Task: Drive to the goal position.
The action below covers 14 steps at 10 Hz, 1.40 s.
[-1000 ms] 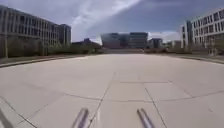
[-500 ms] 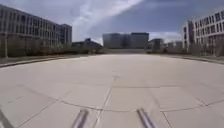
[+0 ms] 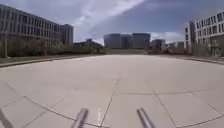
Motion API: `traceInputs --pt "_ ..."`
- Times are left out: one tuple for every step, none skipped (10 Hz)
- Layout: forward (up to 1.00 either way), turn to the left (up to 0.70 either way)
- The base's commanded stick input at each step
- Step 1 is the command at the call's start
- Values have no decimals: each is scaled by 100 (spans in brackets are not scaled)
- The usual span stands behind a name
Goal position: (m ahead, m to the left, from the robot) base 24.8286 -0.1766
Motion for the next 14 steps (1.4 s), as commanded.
traceInputs --pt "50 0" --pt "50 0" --pt "50 0" --pt "50 0" --pt "50 0" --pt "50 0" --pt "50 0" --pt "50 0" --pt "50 0" --pt "50 -26" --pt "50 -50" --pt "50 -50" --pt "50 -50" --pt "50 -26"
